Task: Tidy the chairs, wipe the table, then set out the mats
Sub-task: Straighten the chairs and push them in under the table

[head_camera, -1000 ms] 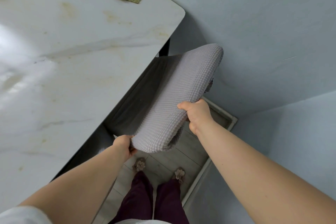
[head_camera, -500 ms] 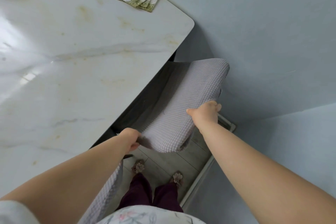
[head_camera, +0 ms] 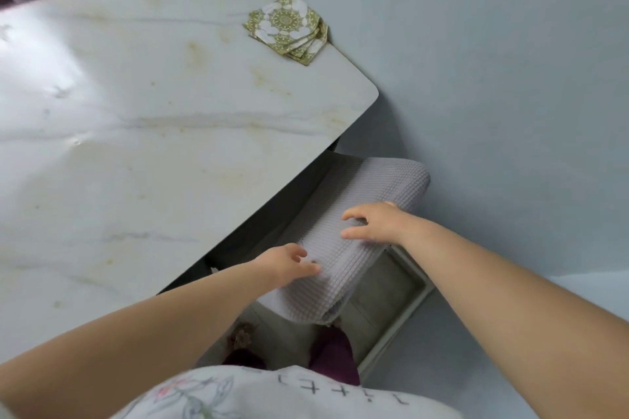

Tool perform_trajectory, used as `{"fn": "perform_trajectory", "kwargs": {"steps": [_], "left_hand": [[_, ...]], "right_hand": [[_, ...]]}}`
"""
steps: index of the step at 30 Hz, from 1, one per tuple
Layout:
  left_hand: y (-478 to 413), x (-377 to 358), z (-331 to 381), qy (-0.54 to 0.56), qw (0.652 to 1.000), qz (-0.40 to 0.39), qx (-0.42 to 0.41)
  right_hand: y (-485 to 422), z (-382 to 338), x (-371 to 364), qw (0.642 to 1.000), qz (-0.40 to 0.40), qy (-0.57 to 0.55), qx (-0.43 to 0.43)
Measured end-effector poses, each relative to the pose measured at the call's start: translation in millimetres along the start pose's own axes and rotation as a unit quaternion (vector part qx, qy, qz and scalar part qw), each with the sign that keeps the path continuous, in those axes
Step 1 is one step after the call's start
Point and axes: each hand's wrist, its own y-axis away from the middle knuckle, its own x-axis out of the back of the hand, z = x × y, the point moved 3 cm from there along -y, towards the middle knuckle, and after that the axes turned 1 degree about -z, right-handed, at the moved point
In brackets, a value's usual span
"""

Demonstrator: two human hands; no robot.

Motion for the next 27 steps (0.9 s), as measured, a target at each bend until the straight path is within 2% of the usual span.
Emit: {"fn": "perform_trajectory", "kwargs": {"steps": [2, 4, 6, 8, 11, 14, 17, 27], "left_hand": [[-4, -13, 12, -0.041, 0.999, -0.027, -0.015], [-6, -31, 26, -0.087, 0.995, -0.036, -0.020], [-4, -50, 34, -0.132, 0.991, -0.020, -0.020], [-4, -70, 41, -0.179, 0.982, 0.053, -0.018], [-4, -83, 45, -0.212, 0.962, 0.172, -0.012], [0, -84, 50, -0.242, 0.947, 0.212, -0.008], [1, -86, 53, -0.265, 0.940, 0.214, 0.002], [4, -58, 60, -0.272, 0.933, 0.232, 0.034]], "right_hand": [[-4, 14, 14, 0.994, -0.107, -0.002, 0.032], [-10, 31, 29, 0.977, -0.160, 0.123, 0.063], [-18, 45, 37, 0.939, -0.142, 0.291, 0.119], [-27, 60, 36, 0.890, -0.075, 0.402, 0.199], [-28, 69, 27, 0.866, 0.063, 0.399, 0.295], [-29, 73, 22, 0.856, 0.123, 0.372, 0.337], [-32, 76, 23, 0.842, 0.139, 0.372, 0.366], [-50, 60, 38, 0.833, 0.140, 0.398, 0.359]]}}
